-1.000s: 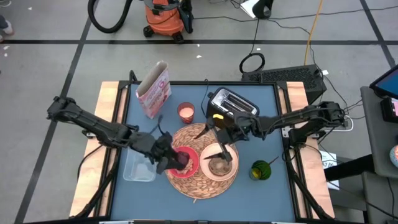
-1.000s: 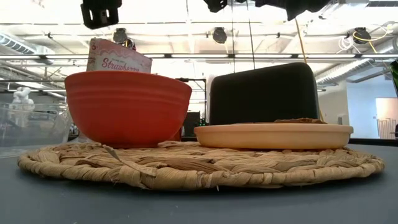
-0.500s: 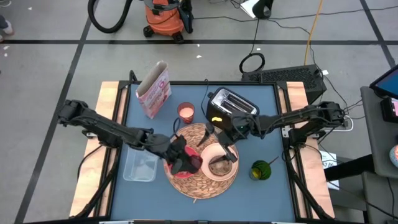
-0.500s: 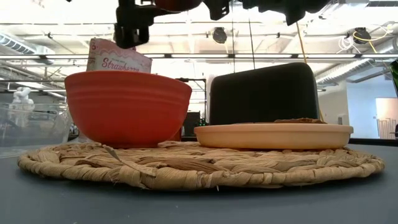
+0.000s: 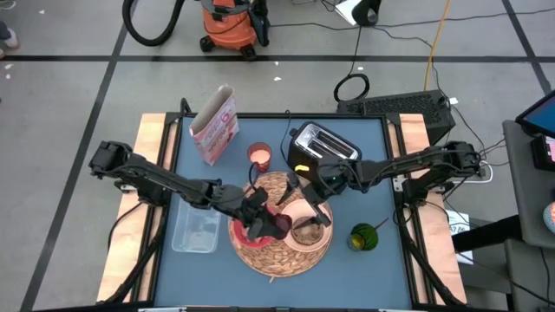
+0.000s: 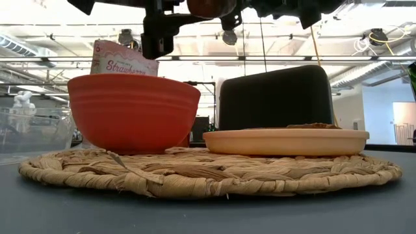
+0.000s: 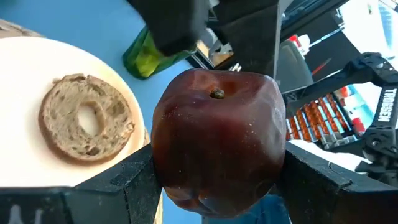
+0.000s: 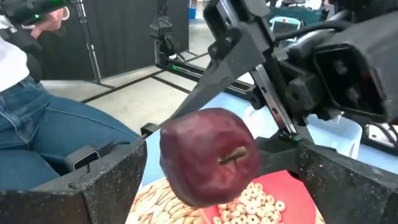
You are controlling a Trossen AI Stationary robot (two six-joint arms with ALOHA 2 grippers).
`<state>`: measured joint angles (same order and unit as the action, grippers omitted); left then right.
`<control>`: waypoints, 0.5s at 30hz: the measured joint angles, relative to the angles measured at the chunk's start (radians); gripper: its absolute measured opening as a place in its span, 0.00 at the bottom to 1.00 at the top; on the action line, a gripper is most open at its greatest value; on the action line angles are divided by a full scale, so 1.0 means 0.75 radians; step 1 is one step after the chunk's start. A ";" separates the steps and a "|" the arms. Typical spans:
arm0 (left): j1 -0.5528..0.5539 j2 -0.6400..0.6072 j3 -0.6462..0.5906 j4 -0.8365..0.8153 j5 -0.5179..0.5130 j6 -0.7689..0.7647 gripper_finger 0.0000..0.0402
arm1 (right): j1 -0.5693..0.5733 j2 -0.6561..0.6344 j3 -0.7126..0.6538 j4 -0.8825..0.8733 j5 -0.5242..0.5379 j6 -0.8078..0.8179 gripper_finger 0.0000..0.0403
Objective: Arrange a breakfast setting
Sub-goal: Put the apple from the transparent bin to the top left of the orange plate on the placemat
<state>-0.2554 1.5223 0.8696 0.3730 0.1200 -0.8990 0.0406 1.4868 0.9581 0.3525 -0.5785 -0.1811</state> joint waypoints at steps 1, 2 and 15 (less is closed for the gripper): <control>0.002 0.005 0.000 0.009 0.000 0.000 0.66 | 0.000 0.000 0.000 0.001 0.000 -0.014 0.98; 0.006 0.014 0.000 0.028 0.000 0.000 0.66 | 0.000 0.000 0.000 0.001 0.000 -0.029 0.98; 0.041 0.101 0.003 0.190 0.030 -0.035 0.66 | 0.001 0.000 0.000 -0.028 -0.002 -0.054 0.98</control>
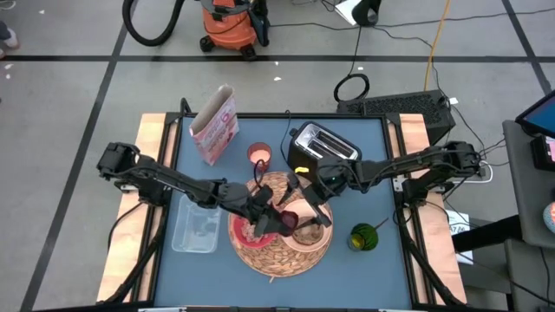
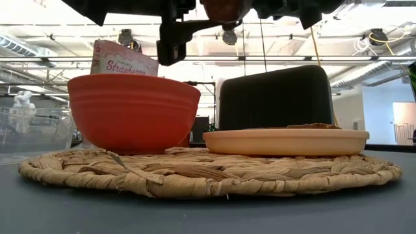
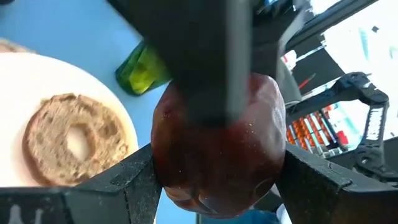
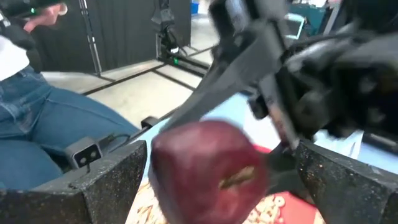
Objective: Arrange a breakfast setting
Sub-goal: Put the apple from the transparent bin to the top left of the orange plate on the placemat
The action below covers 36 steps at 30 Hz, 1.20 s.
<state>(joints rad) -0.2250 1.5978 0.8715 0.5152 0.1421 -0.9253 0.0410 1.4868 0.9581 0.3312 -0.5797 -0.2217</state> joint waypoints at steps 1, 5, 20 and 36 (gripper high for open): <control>0.006 0.000 0.000 0.005 0.001 0.000 0.66 | 0.000 0.000 0.000 -0.015 0.000 -0.002 0.98; 0.025 -0.001 0.000 0.034 0.010 0.000 0.66 | 0.000 0.001 -0.001 -0.055 -0.003 -0.001 0.98; 0.062 -0.002 0.001 0.019 0.065 -0.035 0.66 | -0.001 0.002 -0.001 -0.075 -0.092 0.001 0.98; 0.062 -0.002 0.001 0.018 0.065 -0.032 0.66 | -0.001 0.002 -0.001 -0.070 -0.093 0.024 0.93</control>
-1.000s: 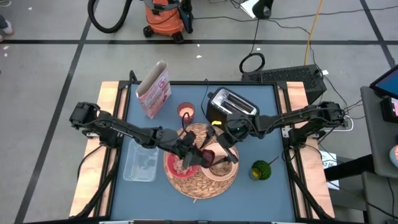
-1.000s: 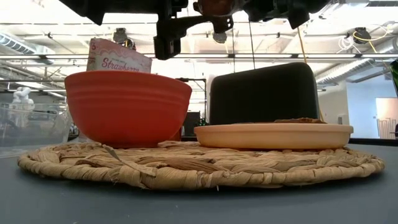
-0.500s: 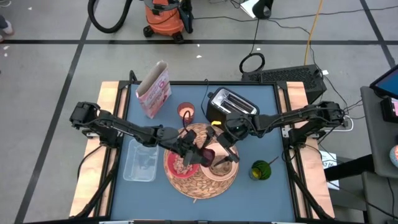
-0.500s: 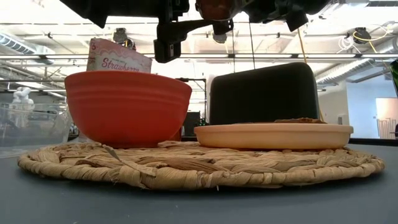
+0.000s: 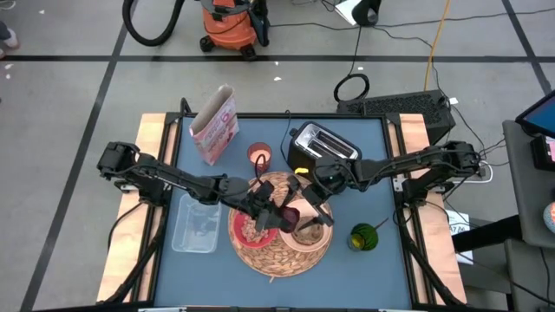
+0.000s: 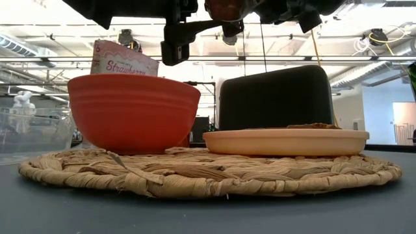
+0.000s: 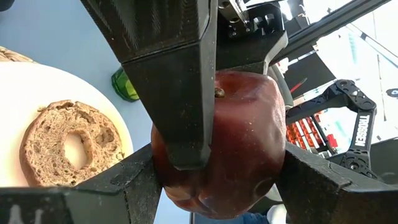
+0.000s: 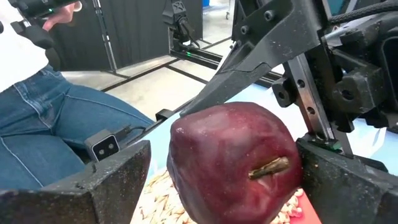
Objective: Arrange a breakfast setting
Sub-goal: Put the apple from the transparent bin to the top left of the orange plate on the placemat
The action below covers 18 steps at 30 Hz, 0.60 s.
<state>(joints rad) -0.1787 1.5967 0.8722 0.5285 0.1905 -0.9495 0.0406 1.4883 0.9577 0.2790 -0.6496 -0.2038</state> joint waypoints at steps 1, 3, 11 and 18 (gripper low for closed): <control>0.000 0.000 0.000 0.000 0.000 0.003 0.66 | 0.000 0.000 0.000 0.000 0.001 0.000 0.92; -0.001 0.000 0.000 0.000 0.001 0.007 0.66 | 0.000 0.000 0.000 0.002 0.005 -0.003 0.88; -0.001 0.000 0.000 -0.002 0.003 0.007 0.66 | 0.001 0.000 0.000 0.001 0.053 -0.006 0.70; -0.001 0.000 0.000 -0.004 0.001 0.007 0.66 | 0.001 -0.001 0.000 -0.004 0.058 -0.021 0.66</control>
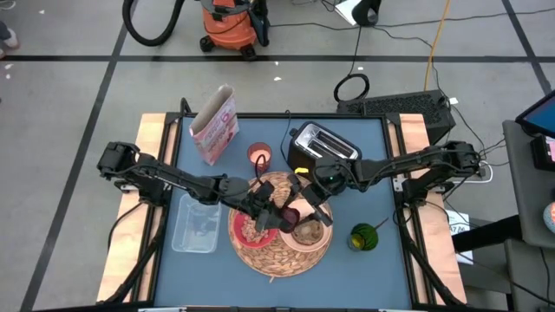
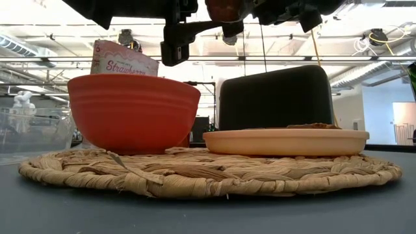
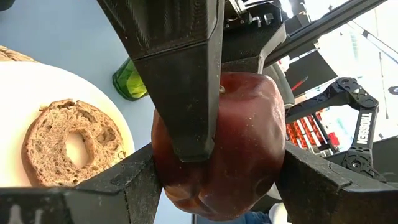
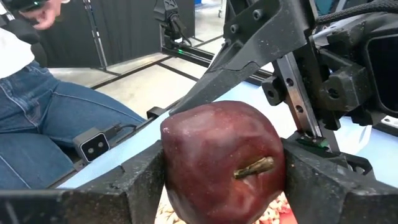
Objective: Arrange a breakfast setting
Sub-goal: Put the apple from the transparent bin to the top left of the orange plate on the placemat
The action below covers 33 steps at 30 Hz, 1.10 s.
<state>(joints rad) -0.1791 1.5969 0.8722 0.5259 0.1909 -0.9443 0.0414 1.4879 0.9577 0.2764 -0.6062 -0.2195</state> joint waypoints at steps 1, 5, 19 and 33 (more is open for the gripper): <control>0.000 0.000 0.000 0.000 0.000 0.000 0.66 | 0.000 0.000 0.000 0.000 0.000 0.000 0.67; 0.000 0.000 0.000 0.000 -0.001 0.000 0.66 | 0.000 0.000 0.000 0.000 0.002 -0.001 0.67; 0.002 0.000 -0.002 0.000 -0.016 0.029 0.79 | 0.000 -0.001 -0.001 0.000 0.009 -0.009 0.66; 0.034 -0.001 -0.002 -0.114 0.124 0.108 0.96 | 0.001 -0.001 -0.002 -0.006 0.009 -0.004 0.66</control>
<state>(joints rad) -0.1536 1.5963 0.8711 0.4401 0.2841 -0.8631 0.0422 1.4872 0.9562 0.2719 -0.5991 -0.2222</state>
